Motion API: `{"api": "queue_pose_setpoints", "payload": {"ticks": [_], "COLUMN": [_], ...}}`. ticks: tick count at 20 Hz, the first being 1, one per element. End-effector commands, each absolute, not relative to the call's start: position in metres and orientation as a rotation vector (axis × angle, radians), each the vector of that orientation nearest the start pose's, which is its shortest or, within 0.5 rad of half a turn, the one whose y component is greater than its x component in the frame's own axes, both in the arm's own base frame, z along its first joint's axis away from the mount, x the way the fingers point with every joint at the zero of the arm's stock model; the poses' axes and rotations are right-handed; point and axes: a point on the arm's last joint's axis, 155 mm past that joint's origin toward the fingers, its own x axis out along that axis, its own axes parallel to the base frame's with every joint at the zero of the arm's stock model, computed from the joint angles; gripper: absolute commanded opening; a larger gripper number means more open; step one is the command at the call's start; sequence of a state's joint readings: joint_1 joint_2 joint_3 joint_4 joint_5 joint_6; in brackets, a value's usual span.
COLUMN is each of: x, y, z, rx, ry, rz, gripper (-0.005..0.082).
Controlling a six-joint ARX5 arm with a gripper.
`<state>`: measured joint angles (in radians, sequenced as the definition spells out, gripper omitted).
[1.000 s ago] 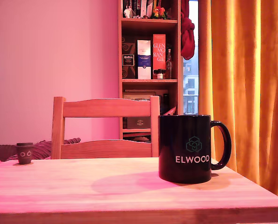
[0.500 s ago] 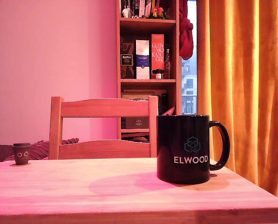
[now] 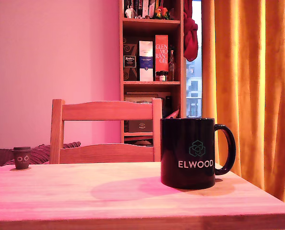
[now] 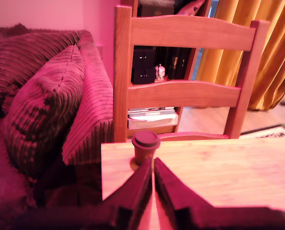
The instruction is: Pick up the coffee capsules on the table and drop them inside the coffee cup
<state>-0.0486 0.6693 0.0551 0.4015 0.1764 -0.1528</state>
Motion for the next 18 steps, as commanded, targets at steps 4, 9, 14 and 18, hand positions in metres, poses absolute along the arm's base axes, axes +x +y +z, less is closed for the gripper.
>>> {"api": "queue_pose_setpoints", "payload": {"ticks": [4, 9, 14, 18], "x": [0.300, 0.309, 0.314, 0.318], "y": [-0.053, -0.060, -0.065, -0.066], "z": [0.124, 0.111, 0.091, 0.081], "rx": [-0.126, -0.093, -0.096, -0.088], "ry": [0.208, 0.222, 0.272, 0.286], "rz": [-0.233, -0.260, -0.285, -0.290], "gripper": [-0.0021, 0.0002, 0.0562, 0.0608]}}
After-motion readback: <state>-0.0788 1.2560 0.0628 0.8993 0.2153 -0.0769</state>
